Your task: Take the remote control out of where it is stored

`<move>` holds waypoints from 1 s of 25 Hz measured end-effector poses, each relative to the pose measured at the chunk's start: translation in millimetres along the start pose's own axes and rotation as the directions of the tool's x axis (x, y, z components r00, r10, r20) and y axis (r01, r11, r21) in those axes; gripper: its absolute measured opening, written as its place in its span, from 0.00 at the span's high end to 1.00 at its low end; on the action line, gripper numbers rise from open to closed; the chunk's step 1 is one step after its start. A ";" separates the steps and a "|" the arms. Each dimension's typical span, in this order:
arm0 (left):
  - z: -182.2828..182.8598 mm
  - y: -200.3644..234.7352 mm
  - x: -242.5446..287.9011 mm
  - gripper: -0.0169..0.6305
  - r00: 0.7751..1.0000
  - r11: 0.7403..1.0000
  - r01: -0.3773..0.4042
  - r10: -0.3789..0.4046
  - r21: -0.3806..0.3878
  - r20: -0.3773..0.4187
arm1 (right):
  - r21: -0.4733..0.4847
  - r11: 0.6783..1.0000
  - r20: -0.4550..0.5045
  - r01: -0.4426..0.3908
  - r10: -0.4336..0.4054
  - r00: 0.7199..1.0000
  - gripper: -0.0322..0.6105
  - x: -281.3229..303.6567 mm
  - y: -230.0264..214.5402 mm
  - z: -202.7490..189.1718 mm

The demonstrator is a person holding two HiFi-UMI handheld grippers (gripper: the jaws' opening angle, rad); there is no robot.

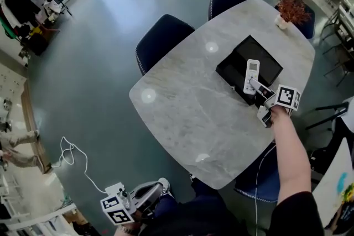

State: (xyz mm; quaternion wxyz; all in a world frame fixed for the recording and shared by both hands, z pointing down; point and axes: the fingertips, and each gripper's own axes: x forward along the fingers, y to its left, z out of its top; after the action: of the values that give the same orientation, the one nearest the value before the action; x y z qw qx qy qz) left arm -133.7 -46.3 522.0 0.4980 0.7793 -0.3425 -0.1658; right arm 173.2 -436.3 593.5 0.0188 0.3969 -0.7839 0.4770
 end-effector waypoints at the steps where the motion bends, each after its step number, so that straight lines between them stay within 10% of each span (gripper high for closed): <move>1: 0.0 -0.5 -2.5 0.96 1.000 1.000 0.007 -0.007 0.003 -0.007 | 0.013 1.000 0.030 -0.008 0.008 1.000 0.78 -7.8 8.0 -2.8; 12: 12.7 -36.3 -28.2 0.96 0.981 0.982 0.168 -0.158 0.088 -0.115 | 0.067 0.974 0.207 -0.218 0.200 0.958 0.78 -95.2 140.7 -85.0; 25: 2.6 -52.7 -87.9 0.97 0.940 0.948 0.300 -0.275 0.103 -0.202 | 0.178 0.943 0.300 -0.279 0.218 0.929 0.78 -161.3 242.3 -249.5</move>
State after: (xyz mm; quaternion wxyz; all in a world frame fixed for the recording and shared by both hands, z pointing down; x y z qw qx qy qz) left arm -178.3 27.6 466.7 0.4451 0.8643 -0.1875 -0.1406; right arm 41.3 -92.8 485.8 -0.1951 0.3559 -0.7660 0.4985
